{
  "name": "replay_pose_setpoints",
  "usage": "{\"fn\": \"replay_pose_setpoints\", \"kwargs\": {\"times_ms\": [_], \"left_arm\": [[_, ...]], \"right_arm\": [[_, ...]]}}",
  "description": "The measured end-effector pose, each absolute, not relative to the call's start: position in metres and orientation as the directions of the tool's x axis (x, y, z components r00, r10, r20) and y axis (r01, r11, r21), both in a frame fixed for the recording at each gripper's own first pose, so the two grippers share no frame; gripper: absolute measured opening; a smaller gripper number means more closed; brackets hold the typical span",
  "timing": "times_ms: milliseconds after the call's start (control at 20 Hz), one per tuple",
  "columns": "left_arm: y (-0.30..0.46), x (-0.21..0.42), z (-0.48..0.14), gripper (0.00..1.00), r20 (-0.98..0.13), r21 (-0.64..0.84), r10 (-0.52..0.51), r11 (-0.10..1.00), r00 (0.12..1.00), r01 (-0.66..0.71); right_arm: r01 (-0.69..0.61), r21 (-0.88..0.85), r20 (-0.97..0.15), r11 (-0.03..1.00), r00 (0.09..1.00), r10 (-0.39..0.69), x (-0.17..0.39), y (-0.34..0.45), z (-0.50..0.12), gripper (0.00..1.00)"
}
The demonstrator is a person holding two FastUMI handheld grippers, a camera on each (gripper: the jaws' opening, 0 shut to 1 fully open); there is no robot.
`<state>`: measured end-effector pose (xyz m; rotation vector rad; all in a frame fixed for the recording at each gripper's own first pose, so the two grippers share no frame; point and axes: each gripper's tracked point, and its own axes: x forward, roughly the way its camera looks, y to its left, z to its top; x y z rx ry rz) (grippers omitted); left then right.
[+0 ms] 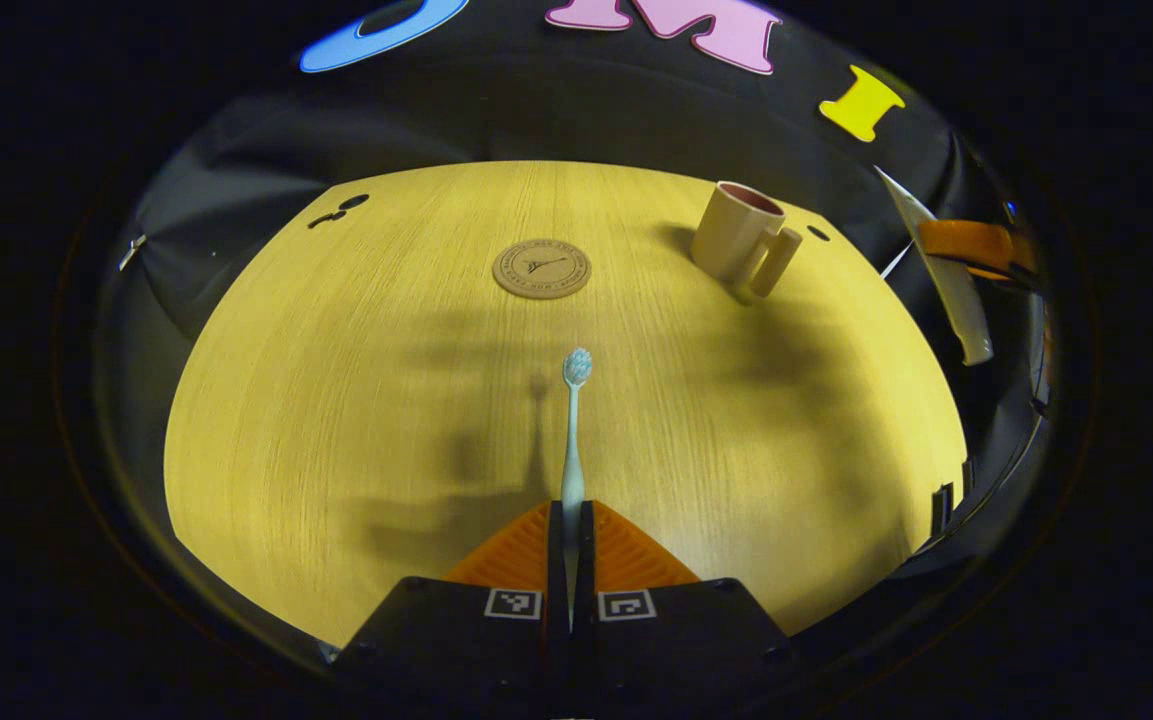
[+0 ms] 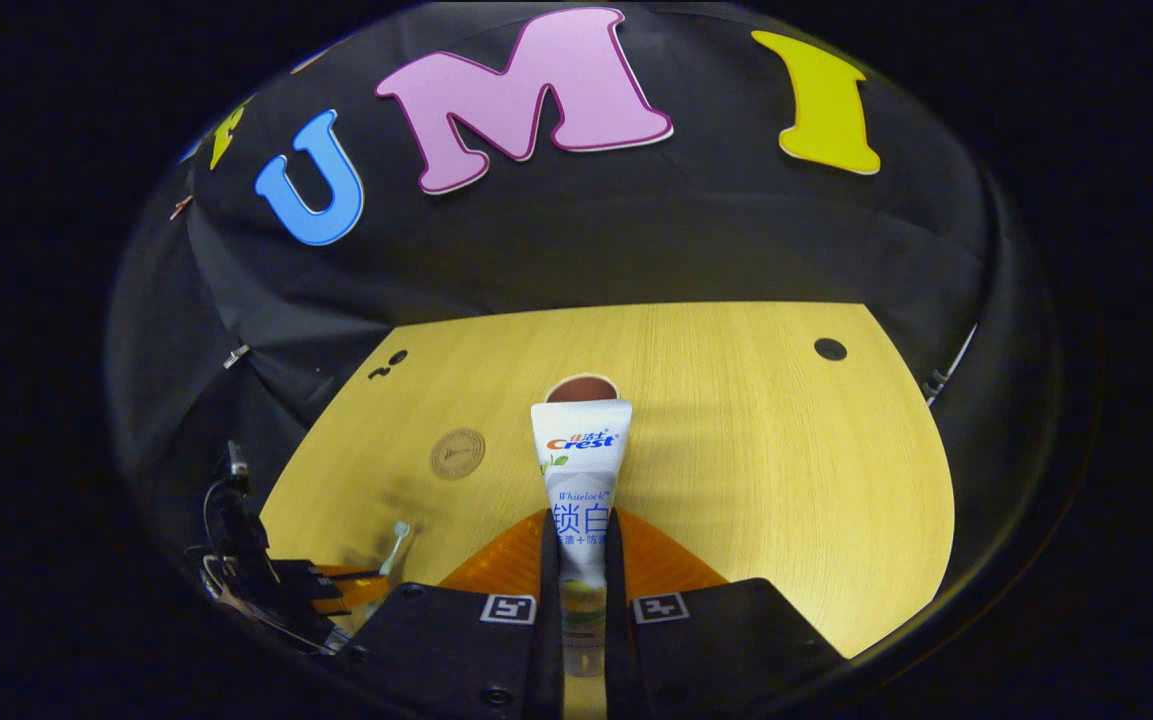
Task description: Put the toothbrush and toothpaste on the desktop into the cup, then pick up the cup and place it on the coaster on the desktop.
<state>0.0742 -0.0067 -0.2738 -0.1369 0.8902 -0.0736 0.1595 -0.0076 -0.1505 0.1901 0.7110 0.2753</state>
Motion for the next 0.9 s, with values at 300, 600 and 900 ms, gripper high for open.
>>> {"fn": "replay_pose_setpoints", "kwargs": {"times_ms": [300,600,900], "left_arm": [[-0.019,0.096,-0.222,0.07,-0.663,-0.195,-0.155,0.980,0.732,0.032],[-0.028,0.114,-0.174,0.06,-0.497,-0.282,-0.217,0.956,0.840,0.079],[-0.035,0.117,-0.163,0.06,-0.474,-0.279,-0.234,0.954,0.849,0.107]], "right_arm": [[-0.253,0.267,-0.534,0.930,0.764,0.362,0.210,0.018,-0.123,0.20],[-0.263,0.332,-0.407,0.906,0.827,0.389,0.269,0.037,-0.112,0.20],[-0.239,0.361,-0.228,0.902,0.915,0.334,0.327,0.023,-0.100,0.20]]}}
